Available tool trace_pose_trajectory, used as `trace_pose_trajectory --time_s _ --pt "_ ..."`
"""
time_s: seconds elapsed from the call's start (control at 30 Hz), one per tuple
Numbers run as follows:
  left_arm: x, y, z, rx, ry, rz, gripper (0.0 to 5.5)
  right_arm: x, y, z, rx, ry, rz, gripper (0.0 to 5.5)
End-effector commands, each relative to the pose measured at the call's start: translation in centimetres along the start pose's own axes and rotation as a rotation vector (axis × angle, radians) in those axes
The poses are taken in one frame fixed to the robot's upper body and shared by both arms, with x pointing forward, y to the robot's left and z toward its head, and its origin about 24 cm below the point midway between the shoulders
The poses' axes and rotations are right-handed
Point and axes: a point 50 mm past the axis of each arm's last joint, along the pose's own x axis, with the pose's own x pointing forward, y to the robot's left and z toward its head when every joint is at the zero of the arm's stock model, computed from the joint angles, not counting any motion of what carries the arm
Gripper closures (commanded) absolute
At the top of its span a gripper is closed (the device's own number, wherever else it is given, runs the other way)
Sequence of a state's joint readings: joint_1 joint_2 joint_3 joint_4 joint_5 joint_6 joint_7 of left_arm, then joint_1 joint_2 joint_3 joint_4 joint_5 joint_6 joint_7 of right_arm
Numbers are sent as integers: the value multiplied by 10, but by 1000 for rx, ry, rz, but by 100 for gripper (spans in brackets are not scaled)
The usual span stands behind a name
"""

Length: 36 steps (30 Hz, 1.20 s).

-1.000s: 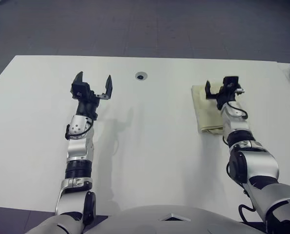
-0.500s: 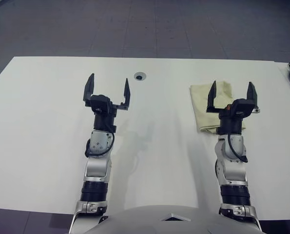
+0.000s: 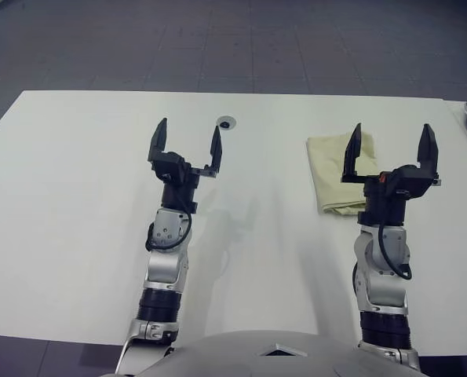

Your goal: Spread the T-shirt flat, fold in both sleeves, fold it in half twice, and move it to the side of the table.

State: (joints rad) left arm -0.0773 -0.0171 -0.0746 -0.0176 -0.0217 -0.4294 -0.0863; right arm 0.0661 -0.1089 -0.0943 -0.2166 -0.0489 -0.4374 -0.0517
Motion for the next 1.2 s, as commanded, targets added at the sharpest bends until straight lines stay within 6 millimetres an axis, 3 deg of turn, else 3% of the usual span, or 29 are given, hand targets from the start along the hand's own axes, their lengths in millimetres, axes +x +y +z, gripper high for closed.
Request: trace_pose_trajectory --time_s 0.03,0.53,0.7,0.97,1.1,1.2 --pt "2 3 5 47 -27 3 10 3 4 0 3 -10 19 14" --pt "0 10 6 79 -32 50 10 0 15 1 29 -30 73 14" --pt "0 8 11 64 -34 47 10 6 8 5 77 -31 42 14" --pt "-3 7 12 46 -39 57 10 3 11 4 66 -49 68 14" --pt "-4 9 13 48 -44 63 10 0 20 9 61 -78 125 14" --pt "-6 8 7 60 -29 67 10 -3 28 0 28 -59 164 14"
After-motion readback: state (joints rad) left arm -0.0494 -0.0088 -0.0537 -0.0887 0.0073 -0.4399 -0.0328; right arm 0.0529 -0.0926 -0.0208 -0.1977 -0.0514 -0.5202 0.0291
